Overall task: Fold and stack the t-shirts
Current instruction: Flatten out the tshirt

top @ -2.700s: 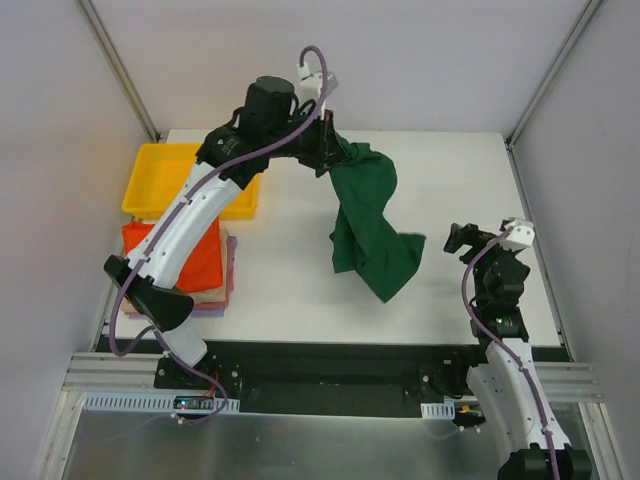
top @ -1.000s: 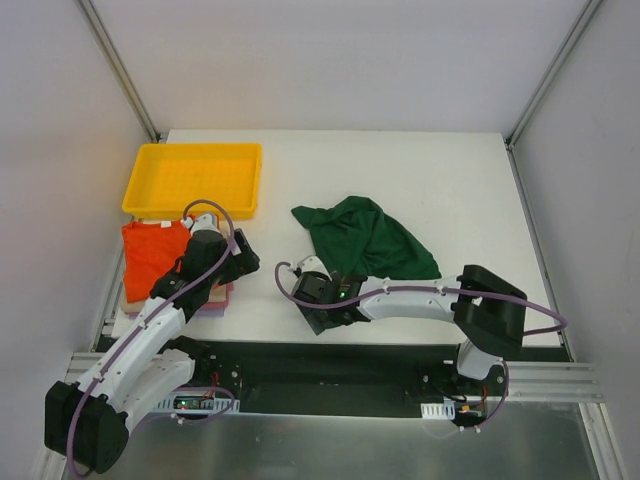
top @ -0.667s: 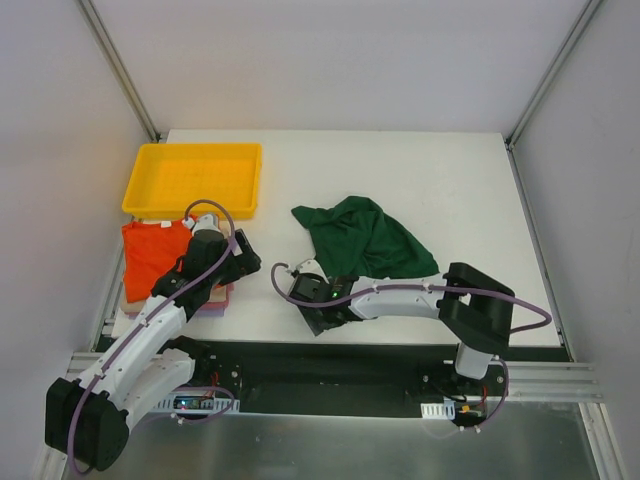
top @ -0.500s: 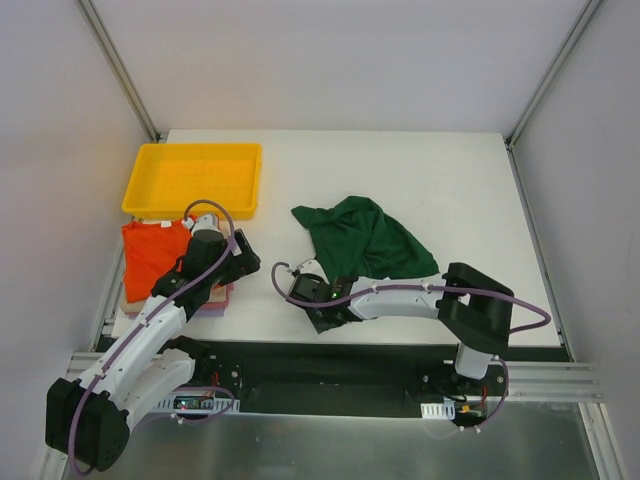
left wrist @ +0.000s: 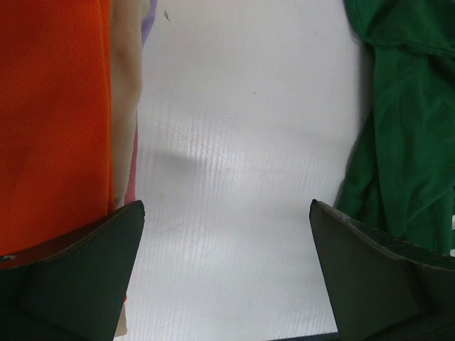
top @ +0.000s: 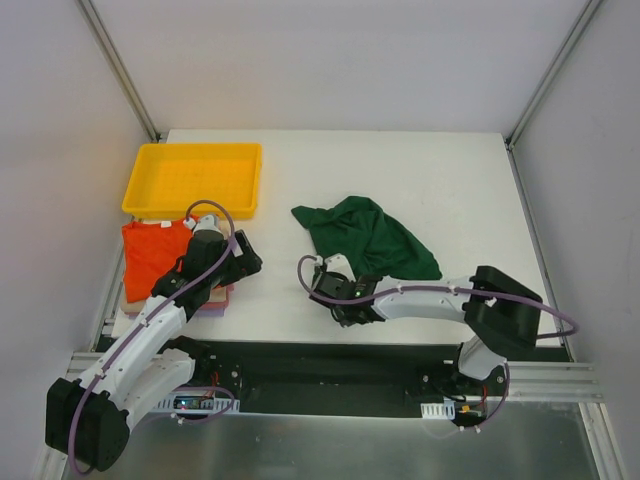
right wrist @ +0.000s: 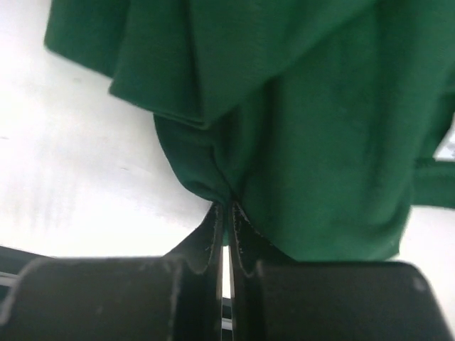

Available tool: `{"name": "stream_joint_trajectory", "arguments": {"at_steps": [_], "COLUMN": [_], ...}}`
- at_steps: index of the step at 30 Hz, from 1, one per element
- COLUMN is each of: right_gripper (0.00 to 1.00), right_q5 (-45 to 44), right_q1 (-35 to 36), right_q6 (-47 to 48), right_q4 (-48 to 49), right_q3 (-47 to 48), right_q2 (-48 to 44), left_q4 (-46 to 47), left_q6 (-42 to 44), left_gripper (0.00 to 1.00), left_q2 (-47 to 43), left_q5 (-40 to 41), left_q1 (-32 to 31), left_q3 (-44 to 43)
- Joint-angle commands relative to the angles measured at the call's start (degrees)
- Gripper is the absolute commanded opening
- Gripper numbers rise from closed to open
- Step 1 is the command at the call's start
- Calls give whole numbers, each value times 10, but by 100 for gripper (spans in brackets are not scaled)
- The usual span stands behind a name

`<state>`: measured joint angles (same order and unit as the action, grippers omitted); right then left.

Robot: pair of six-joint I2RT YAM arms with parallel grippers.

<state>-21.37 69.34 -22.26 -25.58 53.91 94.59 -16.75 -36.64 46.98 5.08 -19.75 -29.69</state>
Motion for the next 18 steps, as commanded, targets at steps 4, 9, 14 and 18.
{"name": "stream_joint_trajectory", "arguments": {"at_steps": [4,9,14,18], "right_gripper": [0,0,0,0], "right_q5": [-139,-197,-256,-271], "right_q1": [-28,-73,-148,-228], "right_q6": [-9,37,43,12], "right_q4": [-63,-85,-141,-172], "right_q3": [-60,-90,-105,-126], "right_q2": [-179,-309,-403,-473], "left_q4": [17,66,82,83], "left_q6": [13,3,-5,3], "left_gripper": [99,99,99,99], "left_q2": [8,47,136,232], "left_q5": [-79,-139,-147,-147], "left_q1": [7,3,-25,-43], "left_q3": [-12,-25,-74,-135]}}
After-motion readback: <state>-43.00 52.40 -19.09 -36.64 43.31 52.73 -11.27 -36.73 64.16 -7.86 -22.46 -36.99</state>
